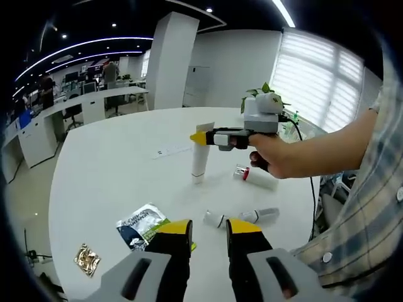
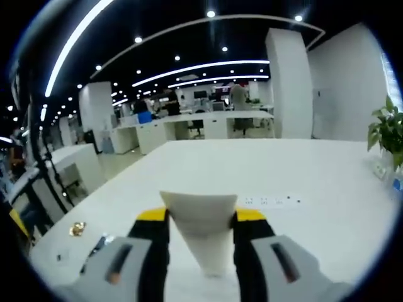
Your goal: Arrange the skincare products in the storage area until every visible bottle or jar stands upright without overlapping.
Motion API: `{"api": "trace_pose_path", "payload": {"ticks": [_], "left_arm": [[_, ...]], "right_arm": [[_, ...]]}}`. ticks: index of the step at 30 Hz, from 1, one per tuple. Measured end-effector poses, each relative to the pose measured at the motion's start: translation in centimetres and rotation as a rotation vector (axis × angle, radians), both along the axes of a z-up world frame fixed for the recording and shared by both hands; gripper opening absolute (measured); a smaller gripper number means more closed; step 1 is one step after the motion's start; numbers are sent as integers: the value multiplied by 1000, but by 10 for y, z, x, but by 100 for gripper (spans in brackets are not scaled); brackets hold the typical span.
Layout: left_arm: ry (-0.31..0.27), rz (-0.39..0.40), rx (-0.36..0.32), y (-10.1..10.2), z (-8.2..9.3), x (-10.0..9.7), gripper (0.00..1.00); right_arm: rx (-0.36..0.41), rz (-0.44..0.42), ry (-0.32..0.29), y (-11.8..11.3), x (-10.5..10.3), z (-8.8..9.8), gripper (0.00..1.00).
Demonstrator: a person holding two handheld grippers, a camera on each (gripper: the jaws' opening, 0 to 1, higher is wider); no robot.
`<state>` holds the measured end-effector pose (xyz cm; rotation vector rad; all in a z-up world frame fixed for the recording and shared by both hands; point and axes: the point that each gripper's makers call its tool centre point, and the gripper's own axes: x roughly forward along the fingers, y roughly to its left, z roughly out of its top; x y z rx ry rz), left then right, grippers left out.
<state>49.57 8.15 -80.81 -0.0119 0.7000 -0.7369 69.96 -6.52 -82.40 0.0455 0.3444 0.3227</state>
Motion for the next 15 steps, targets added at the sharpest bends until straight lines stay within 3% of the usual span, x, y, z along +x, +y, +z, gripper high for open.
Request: {"api": "trace_pose_path", "payload": {"ticks": [5, 15], "left_arm": [[-3, -8, 1, -2, 0, -2, 22], [-17, -21, 3, -7, 5, -6, 22]], "right_arm": [[-1, -43, 22, -7, 2, 0, 38], [13, -48, 61, -7, 2, 0, 41]]}}
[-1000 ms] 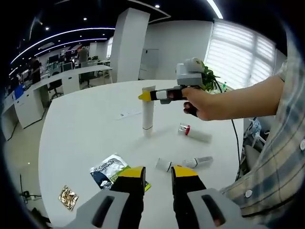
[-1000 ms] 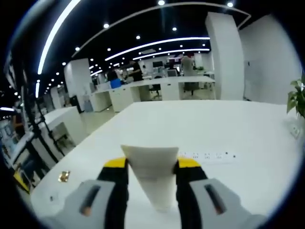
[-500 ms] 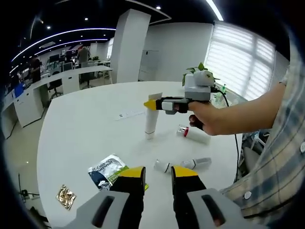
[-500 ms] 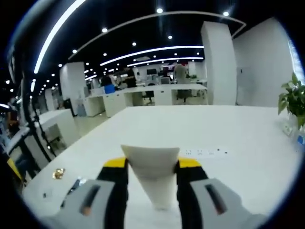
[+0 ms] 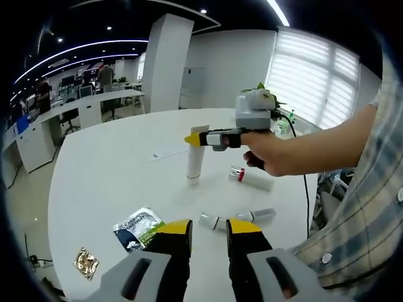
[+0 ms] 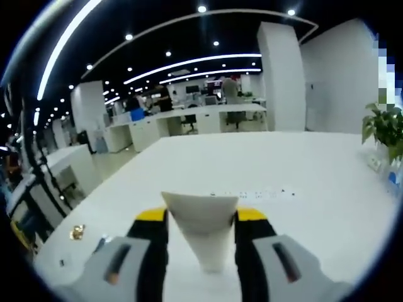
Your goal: Arrange the skincare products in the storage area until every visible bottle or jar stands upright without overlapping.
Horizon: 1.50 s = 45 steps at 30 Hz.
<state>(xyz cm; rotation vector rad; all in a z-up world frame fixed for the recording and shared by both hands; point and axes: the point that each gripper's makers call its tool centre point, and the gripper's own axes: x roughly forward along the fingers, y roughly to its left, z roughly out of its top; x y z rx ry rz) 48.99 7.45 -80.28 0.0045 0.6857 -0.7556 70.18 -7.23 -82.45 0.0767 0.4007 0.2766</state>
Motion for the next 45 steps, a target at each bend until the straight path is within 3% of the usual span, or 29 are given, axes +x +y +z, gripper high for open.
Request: {"api": "trace_pose_path", "payload": {"ticks": [12, 17, 20, 26, 28, 31, 36, 45], "left_arm": [[-17, 10, 3, 3, 5, -8, 22], [-19, 16, -3, 3, 5, -9, 22], [-19, 9, -2, -1, 4, -11, 22], [-14, -20, -4, -17, 4, -15, 22], [-17, -26, -3, -21, 6, -16, 22], [-16, -36, -1, -28, 7, -22, 22], [-9, -29, 9, -31, 4, -32, 22], [11, -6, 8, -44, 1, -47, 22]], "right_arm": [[-10, -2, 46, -2, -3, -3, 47], [-19, 12, 45, -6, -15, 0, 51], [-5, 24, 51, -12, -24, 2, 59], [-35, 45, 60, -41, -40, -1, 62], [-33, 57, 91, -53, -48, -12, 64], [-109, 91, 135, -77, -64, -30, 65], [-123, 84, 171, -114, -80, -45, 68], [-151, 118, 252, -152, -103, -76, 69]]}}
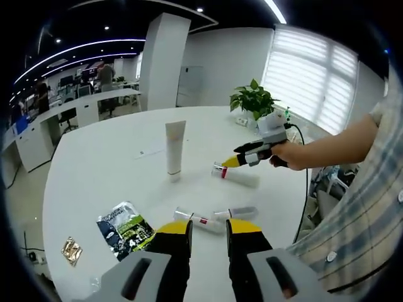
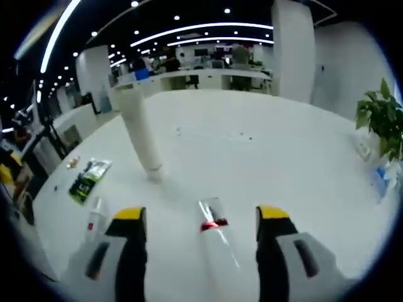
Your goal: Arrange the skincare products in the storage area until every visible bottle or jar stands upright without overlapping.
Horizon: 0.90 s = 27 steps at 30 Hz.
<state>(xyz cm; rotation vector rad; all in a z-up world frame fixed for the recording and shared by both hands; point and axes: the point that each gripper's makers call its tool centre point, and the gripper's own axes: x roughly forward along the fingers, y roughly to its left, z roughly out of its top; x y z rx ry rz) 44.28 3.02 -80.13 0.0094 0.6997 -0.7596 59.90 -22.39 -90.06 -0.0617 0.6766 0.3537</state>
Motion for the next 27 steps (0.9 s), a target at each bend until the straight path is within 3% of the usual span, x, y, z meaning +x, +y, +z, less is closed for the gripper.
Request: {"api": "trace_pose_path", "payload": {"ticks": [7, 14, 21, 24, 25, 27], "left_arm": [[3, 43, 5, 3, 1, -7, 22], [19, 97, 22, 14, -2, -17, 22], [31, 133, 30, 17, -2, -21, 22], [21, 157, 15, 17, 4, -20, 22], [18, 163, 11, 18, 5, -20, 22], [13, 175, 9, 19, 6, -20, 22]], "right_arm": [[-46, 52, 64, -14, -10, -25, 64], [-47, 67, 146, -22, -12, -47, 50], [-133, 144, 223, -24, -20, -69, 38], [-148, 185, 241, -21, -25, -75, 33], [-182, 209, 199, -21, -20, -73, 31], [-169, 197, 224, -21, -24, -74, 31]]}}
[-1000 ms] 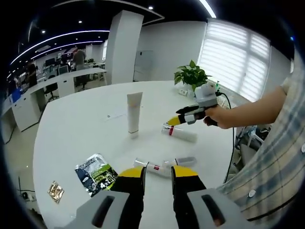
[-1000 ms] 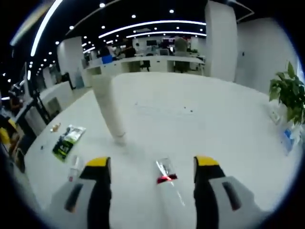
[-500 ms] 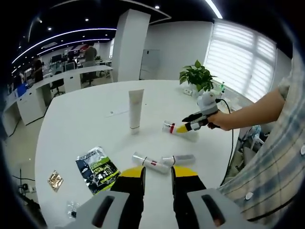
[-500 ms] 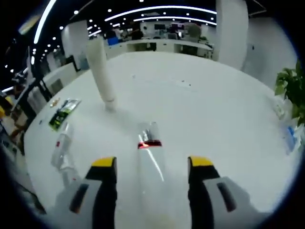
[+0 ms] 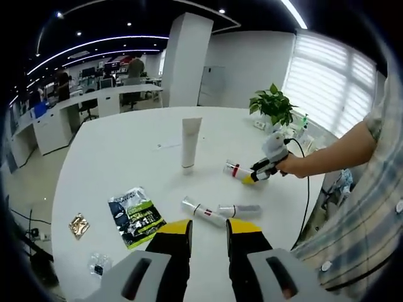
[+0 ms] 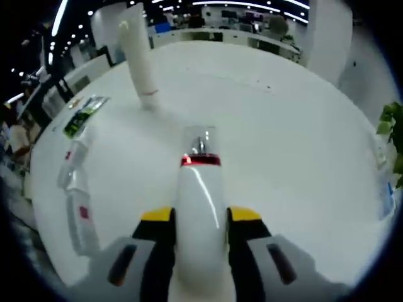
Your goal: Arrange the skincare products in the storage area until every visible bottle or jar stands upright without overlapping.
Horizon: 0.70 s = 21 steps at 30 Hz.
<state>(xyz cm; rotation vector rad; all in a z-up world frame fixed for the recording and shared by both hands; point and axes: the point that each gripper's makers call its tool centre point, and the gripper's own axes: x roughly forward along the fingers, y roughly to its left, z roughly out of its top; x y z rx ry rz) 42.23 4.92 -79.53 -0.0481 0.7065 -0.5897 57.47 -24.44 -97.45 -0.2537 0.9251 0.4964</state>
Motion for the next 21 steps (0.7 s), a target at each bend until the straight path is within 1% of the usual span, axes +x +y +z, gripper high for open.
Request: {"api": "trace_pose_path", "payload": {"ticks": [4, 5, 8, 13, 14, 16, 19, 21], "left_arm": [[0, 23, 5, 7, -1, -5, 22], [2, 33, 5, 10, -2, -6, 22], [7, 51, 3, 14, -2, -8, 22], [-1, 76, -6, 18, 0, -8, 22], [-3, 77, -7, 18, 0, -8, 22], [-4, 77, -10, 18, 0, -8, 22], [-9, 88, -22, 19, 1, -6, 22], [-9, 94, -33, 19, 1, -5, 22]], "right_arm": [[10, 2, -19, -2, 0, 0, 30], [8, 0, -16, 0, 0, 1, 30], [-21, 37, 7, 1, 0, 0, 29], [-13, 48, 21, 1, 1, 0, 28], [-8, 44, 32, 1, 1, 0, 27], [28, 36, 53, 6, -2, 2, 27], [47, 35, 54, 10, -7, 4, 27], [79, 24, 60, 14, -9, 6, 27]]}}
